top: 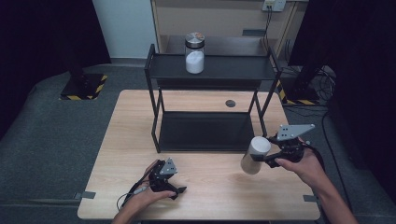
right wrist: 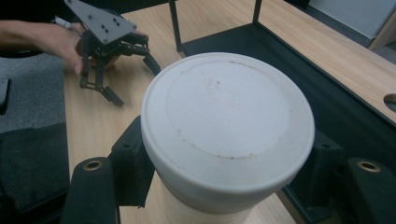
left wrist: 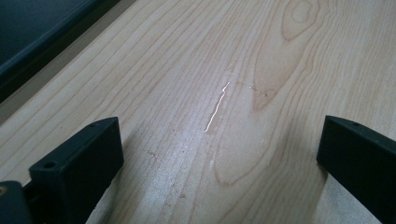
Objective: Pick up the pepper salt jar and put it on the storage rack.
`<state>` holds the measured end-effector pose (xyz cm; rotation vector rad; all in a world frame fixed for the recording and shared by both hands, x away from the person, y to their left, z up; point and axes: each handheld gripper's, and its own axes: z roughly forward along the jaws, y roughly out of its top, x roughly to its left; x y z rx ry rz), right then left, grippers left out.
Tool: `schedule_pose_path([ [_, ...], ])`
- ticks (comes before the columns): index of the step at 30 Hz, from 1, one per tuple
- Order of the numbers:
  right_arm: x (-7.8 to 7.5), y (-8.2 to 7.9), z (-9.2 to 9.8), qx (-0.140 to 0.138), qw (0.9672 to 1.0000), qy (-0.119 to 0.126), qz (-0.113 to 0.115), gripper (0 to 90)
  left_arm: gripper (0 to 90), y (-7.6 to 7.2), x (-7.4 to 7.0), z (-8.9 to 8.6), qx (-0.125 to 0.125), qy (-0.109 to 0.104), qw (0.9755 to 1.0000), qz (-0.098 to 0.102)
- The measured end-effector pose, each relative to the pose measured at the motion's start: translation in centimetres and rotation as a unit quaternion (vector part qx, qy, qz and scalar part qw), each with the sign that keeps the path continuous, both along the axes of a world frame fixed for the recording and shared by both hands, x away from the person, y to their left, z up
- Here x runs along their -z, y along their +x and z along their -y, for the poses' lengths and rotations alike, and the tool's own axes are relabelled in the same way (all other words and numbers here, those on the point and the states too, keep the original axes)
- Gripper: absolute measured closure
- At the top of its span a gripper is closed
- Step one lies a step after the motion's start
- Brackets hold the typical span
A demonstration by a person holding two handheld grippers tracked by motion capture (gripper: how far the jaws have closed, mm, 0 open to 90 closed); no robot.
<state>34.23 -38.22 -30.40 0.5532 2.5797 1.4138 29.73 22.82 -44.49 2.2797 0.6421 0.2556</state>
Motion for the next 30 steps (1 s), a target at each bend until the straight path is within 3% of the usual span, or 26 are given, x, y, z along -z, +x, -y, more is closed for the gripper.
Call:
schedule_pose_path([
  [20,-9.4,2.6,-2.5,-0.028,0.9995,-0.010,0.011,35.0,0.0,0.0,0.0,0.0,0.001,0.001,1.0000,0.000],
  [30,-14.2,3.7,-3.6,-0.043,0.9986,-0.013,0.028,35.0,0.0,0.0,0.0,0.0,0.000,0.000,1.0000,0.000],
])
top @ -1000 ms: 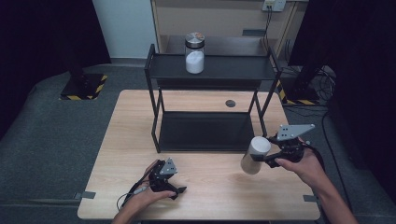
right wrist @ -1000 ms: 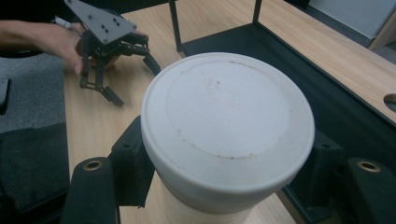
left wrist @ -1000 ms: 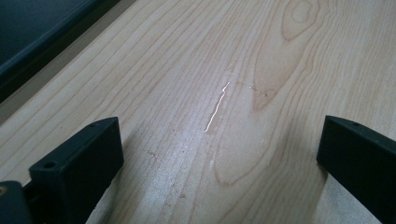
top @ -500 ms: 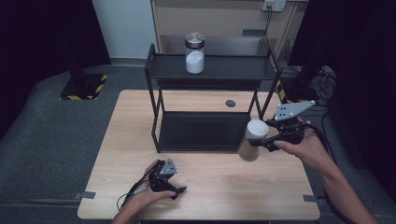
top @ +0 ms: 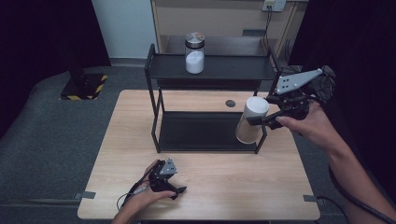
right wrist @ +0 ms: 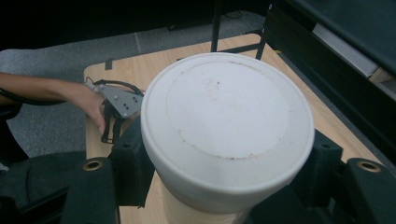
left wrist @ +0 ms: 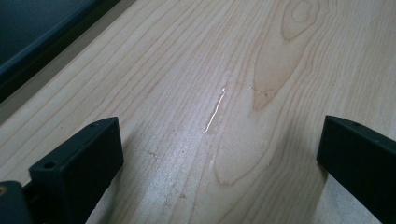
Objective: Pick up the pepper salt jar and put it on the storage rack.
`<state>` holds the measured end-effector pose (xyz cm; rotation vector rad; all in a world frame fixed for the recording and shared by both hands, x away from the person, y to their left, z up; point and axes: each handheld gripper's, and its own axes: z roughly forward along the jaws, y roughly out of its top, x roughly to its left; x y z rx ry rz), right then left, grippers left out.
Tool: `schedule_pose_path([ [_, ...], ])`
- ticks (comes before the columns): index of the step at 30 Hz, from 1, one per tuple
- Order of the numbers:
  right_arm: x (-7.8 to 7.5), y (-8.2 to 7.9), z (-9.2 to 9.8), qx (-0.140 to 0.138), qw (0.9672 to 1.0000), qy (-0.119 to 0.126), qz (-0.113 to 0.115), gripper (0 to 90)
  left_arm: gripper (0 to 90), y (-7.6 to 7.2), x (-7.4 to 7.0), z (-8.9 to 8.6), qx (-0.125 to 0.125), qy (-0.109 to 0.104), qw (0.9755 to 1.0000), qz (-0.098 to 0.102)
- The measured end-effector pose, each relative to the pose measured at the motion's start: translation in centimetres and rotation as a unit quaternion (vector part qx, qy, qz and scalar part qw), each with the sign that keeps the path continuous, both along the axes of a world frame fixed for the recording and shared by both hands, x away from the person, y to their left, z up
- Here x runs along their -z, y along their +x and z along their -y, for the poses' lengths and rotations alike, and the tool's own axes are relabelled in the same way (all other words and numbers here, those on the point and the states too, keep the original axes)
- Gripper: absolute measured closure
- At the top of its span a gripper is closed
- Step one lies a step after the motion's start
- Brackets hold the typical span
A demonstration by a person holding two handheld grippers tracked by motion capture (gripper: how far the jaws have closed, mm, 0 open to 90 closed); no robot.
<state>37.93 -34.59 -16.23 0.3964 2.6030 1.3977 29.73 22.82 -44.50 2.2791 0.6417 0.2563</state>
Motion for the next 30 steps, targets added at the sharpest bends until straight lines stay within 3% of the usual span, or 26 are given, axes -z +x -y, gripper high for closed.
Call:
schedule_pose_path([
  [12,-4.1,1.3,-1.3,-0.019,0.9997,-0.010,0.012,35.0,0.0,0.0,0.0,0.0,0.001,0.001,1.0000,-0.001],
  [30,-10.0,4.1,-3.2,-0.009,0.9993,-0.007,0.035,34.9,0.0,0.2,-0.1,0.0,0.005,0.002,1.0000,-0.002],
])
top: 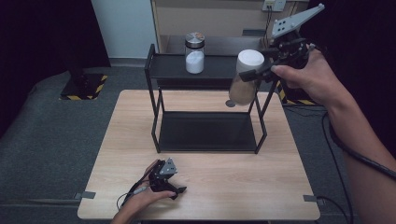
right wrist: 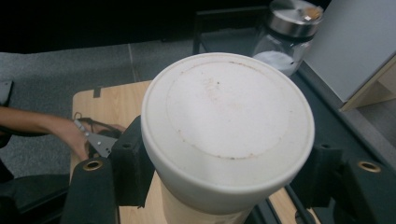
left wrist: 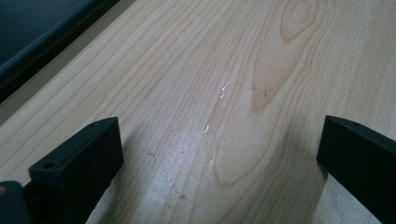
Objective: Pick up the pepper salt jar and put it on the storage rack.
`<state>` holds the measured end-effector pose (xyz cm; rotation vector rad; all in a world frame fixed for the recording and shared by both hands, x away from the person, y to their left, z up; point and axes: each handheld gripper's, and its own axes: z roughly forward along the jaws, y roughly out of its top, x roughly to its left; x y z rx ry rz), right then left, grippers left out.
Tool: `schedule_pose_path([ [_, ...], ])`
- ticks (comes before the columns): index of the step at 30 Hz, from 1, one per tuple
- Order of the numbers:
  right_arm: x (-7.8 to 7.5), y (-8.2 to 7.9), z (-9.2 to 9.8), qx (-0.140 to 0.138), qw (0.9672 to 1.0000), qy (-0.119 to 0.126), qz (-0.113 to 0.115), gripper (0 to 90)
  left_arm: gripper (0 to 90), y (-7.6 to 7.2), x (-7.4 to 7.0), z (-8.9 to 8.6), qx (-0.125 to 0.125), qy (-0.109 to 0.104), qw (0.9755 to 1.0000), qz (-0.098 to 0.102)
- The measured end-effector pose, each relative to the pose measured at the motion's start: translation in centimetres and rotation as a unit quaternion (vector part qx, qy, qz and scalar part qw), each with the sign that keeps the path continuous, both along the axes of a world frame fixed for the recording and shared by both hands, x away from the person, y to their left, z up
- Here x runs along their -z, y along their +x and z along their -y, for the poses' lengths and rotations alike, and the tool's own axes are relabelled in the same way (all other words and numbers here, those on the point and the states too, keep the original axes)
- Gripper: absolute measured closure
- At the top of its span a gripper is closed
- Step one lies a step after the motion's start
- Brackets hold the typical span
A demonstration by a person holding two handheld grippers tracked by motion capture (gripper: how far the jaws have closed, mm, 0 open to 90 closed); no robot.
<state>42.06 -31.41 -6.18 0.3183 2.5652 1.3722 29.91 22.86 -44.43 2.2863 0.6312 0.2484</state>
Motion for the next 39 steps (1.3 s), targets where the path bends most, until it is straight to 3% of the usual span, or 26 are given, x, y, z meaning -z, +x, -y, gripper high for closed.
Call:
schedule_pose_path([
  [23,-3.5,3.8,-0.9,0.027,0.9995,0.011,0.015,34.9,0.0,0.0,0.1,0.0,0.003,-0.002,1.0000,0.001],
  [39,-2.6,6.2,-0.7,0.041,0.9990,0.017,0.008,34.9,0.0,0.0,0.1,0.0,0.003,-0.002,1.0000,0.001],
])
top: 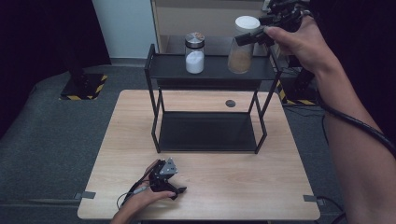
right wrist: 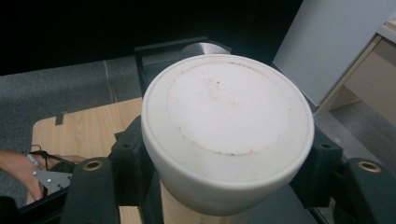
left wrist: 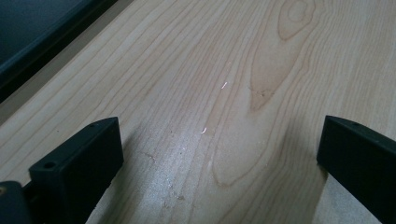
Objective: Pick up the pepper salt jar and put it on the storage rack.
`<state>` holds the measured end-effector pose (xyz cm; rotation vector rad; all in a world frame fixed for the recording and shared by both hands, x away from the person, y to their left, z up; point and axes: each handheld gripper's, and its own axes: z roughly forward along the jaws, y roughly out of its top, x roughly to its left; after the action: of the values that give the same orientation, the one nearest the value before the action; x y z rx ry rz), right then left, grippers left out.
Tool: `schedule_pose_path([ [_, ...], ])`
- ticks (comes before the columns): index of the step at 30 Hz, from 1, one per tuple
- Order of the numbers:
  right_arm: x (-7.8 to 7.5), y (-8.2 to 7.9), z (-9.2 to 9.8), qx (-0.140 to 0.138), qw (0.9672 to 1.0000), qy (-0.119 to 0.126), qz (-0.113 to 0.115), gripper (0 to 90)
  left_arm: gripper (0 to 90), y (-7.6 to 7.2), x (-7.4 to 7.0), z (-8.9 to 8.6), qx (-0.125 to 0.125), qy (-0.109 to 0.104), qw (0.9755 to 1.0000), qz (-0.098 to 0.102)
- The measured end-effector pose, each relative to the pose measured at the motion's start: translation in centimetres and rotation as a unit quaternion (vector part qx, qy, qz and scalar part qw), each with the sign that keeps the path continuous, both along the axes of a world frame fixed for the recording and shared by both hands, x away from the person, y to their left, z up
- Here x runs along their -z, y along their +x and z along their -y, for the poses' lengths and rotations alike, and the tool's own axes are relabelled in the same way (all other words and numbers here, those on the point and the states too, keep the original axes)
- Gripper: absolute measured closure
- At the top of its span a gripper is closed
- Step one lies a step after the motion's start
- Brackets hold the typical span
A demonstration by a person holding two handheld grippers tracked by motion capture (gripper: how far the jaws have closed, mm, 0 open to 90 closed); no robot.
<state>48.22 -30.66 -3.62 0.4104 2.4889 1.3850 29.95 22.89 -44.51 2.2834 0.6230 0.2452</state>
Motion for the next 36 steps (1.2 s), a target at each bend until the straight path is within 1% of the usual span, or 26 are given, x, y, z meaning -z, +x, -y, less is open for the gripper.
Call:
schedule_pose_path([
  [7,0.7,1.3,-0.4,0.006,1.0000,0.000,-0.006,34.9,0.0,0.0,0.0,0.0,0.000,0.000,1.0000,0.000],
  [14,1.4,2.5,-1.3,0.007,0.9999,-0.009,-0.011,34.9,0.0,0.0,0.0,0.0,0.000,0.000,1.0000,0.000],
  [17,1.6,2.9,-1.6,0.008,0.9998,-0.009,-0.015,34.9,0.0,0.0,0.0,0.0,0.000,0.000,1.0000,0.000],
  [23,2.3,3.6,-1.8,0.017,0.9997,-0.004,-0.019,34.9,0.0,0.0,0.0,0.0,0.003,0.001,1.0000,0.000],
  [28,2.6,4.0,-2.1,0.023,0.9995,-0.009,-0.021,34.9,0.0,0.1,0.0,0.0,0.003,0.001,1.0000,0.000],
  [36,3.3,4.5,-2.0,0.030,0.9992,-0.007,-0.027,34.9,0.0,0.0,0.0,0.0,0.003,0.000,1.0000,0.000],
])
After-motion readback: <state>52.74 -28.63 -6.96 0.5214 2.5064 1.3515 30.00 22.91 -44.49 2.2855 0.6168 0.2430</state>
